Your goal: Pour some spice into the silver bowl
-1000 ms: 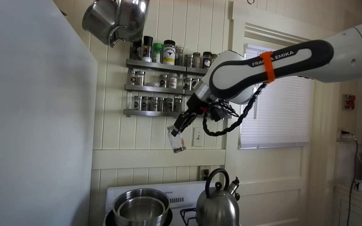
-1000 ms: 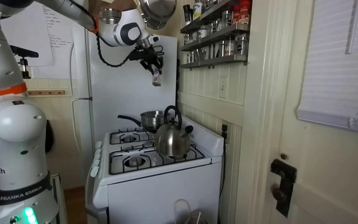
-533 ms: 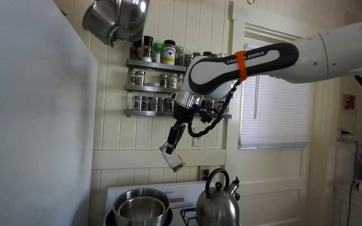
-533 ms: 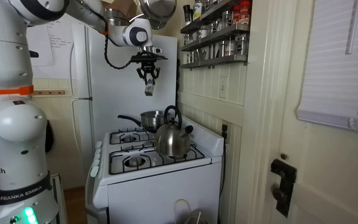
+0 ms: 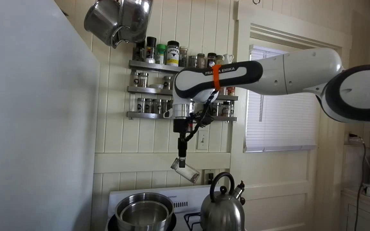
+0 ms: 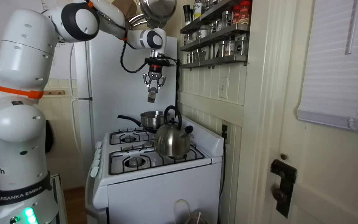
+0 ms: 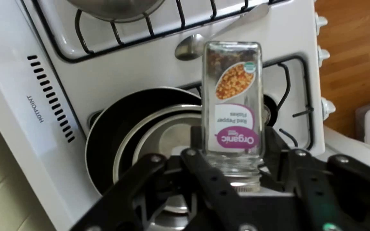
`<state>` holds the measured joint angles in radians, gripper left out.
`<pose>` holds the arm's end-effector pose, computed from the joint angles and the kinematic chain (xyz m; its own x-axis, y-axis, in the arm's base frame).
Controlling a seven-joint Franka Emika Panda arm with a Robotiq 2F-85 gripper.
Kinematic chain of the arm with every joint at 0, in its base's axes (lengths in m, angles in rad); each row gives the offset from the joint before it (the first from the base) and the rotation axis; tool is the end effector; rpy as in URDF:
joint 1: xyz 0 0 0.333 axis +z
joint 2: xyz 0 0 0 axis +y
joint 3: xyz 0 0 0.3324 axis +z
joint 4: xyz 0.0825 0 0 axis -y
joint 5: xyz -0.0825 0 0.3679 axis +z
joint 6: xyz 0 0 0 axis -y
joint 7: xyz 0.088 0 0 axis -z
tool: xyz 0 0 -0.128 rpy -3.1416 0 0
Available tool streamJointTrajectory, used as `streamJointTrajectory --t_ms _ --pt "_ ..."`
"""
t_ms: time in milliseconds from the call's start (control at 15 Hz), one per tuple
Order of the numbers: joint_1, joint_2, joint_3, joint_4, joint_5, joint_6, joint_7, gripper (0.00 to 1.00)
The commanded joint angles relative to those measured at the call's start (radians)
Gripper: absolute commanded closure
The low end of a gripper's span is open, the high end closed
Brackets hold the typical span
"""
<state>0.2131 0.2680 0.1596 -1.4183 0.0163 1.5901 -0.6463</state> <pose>0.5784 0.2154 0.5373 0.5261 0.8495 -0.0390 0.8436 -0.5272 -0.1024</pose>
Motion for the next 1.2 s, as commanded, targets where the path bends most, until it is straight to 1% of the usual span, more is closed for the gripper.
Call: streamJointTrajectory --t_ms 0,267,333,400,733,800,1000,1067,1133 --pt "0.009 0.168 0.029 0.242 -0.092 -0.213 -0.09 0.77" --pt "0.075 0.308 0.043 0.427 -0.231 -0.383 -0.161 0.77" --pt "0.035 0.211 0.035 0.28 -0.157 -0.282 -0.127 0.77" --pt "0.044 0.231 0.036 0.299 -0.166 -0.29 -0.127 0.52" --pt "0.036 0.227 0.034 0.295 -0.164 -0.287 -0.126 0.52" --pt "0.044 0.235 0.033 0.301 -0.186 -0.285 -0.137 0.77" --pt "0.071 0.317 0.046 0.395 -0.213 -0.329 -0.157 0.77" --pt "0.087 0.35 0.045 0.434 -0.239 -0.361 -0.18 0.77" --pt "0.101 0.379 0.045 0.458 -0.269 -0.361 -0.211 0.77"
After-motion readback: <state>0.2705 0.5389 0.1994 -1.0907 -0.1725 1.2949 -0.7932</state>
